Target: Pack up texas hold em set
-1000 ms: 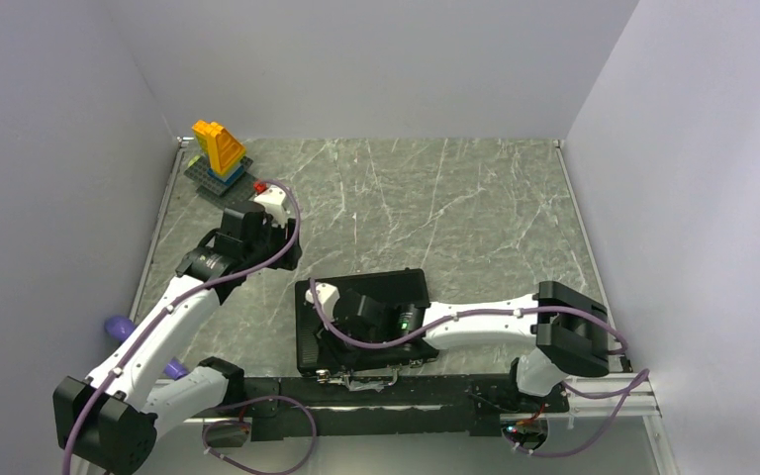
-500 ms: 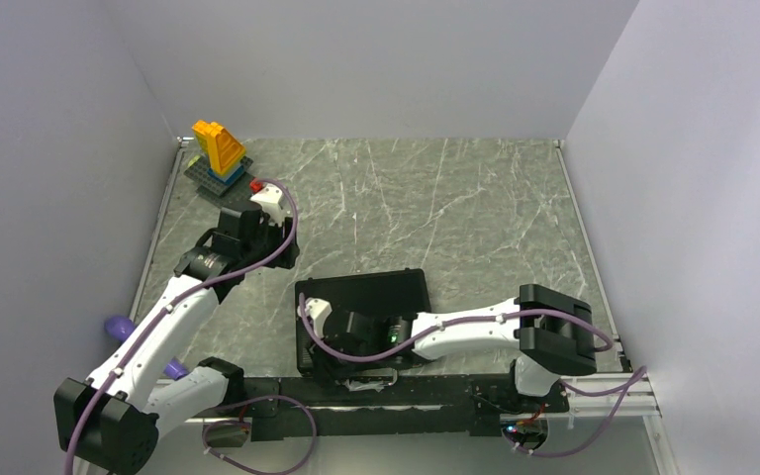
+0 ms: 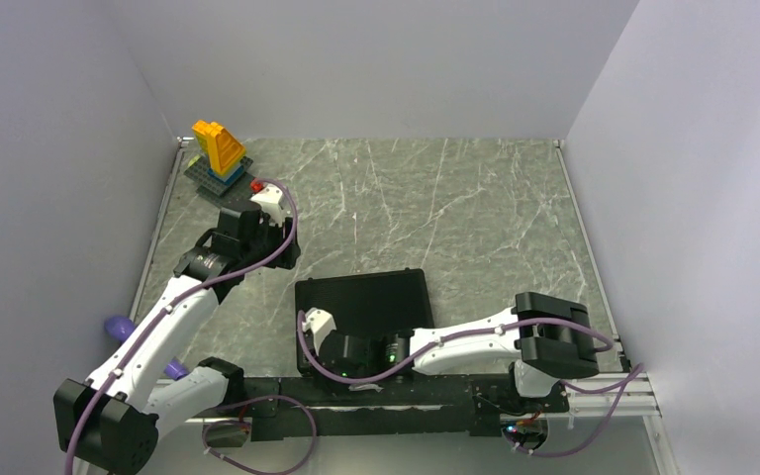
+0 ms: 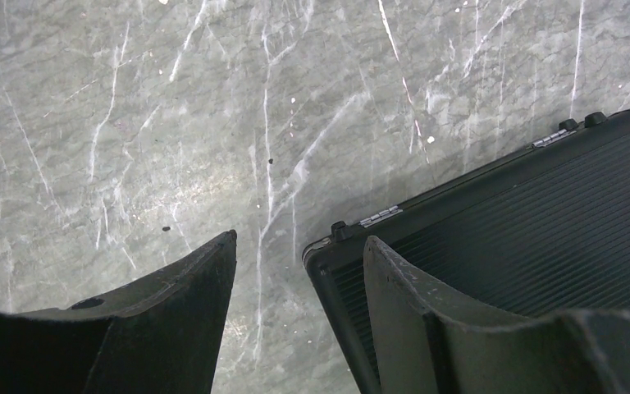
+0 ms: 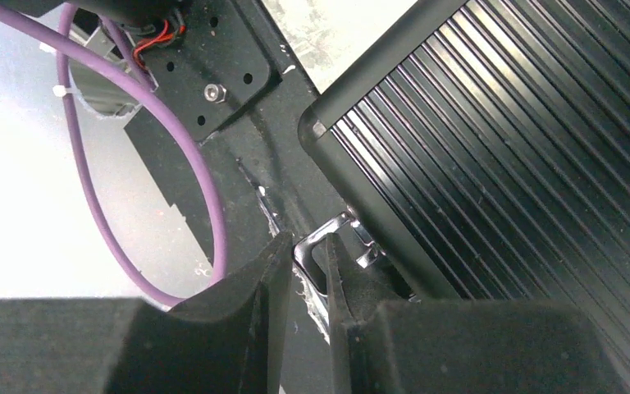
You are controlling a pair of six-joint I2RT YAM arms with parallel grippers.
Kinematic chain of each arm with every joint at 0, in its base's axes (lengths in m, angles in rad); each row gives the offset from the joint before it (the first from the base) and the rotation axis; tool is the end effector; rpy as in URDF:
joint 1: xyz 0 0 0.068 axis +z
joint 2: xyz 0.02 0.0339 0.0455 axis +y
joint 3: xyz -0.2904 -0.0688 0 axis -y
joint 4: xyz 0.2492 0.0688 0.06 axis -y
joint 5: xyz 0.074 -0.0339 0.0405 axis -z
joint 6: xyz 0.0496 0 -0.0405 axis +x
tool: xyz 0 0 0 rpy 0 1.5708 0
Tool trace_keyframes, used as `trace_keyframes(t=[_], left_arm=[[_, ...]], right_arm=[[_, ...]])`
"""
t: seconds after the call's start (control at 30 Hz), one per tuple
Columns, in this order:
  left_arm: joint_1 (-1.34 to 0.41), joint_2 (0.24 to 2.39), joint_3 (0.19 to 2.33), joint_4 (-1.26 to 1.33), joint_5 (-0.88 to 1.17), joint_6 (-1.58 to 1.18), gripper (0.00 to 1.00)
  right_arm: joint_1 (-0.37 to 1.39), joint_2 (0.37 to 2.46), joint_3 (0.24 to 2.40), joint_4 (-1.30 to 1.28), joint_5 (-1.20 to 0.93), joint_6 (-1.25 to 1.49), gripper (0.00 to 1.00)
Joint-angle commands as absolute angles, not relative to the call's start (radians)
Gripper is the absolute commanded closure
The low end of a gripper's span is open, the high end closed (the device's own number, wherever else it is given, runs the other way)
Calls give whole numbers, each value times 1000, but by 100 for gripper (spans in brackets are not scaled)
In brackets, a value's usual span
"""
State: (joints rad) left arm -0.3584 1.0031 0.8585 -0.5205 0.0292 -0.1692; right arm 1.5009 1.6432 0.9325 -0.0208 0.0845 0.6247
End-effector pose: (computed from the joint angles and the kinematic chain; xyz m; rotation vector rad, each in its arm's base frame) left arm 0.2021 -0.0772 0.3055 0.2289 2.2431 -0.3178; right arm 0.0294 0.3597 0.2036 -1.0211 2.2912 0.9261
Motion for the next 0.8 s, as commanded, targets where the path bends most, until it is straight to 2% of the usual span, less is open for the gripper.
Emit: trace_keyframes(t=[0.0, 0.13, 0.23, 0.3, 0.43, 0.57, 0.77], left_arm=[[-353, 1003, 867, -494, 44, -163, 37], [-351, 991, 877, -534, 64, -182, 39], [-351, 905, 759, -443, 43, -198, 39], [-353, 938, 780, -480, 4, -193, 39], [-349, 1012, 855, -492, 104, -187, 39], [-340, 1001, 849, -498, 123, -189, 38], [-340, 952, 835, -485, 132, -194, 37]], right_arm=[[1545, 1664, 901, -76, 182, 652, 76], [1570, 1699, 855, -9, 194, 684, 76], [1553, 1711, 934, -92, 183, 780, 75], [1551, 1720, 1002, -145, 182, 775, 73], [1555, 1798, 1064, -209, 208, 736, 71], [1578, 1815, 1028, -129, 213, 743, 64], [1608, 1867, 969, -51, 297, 709, 59]])
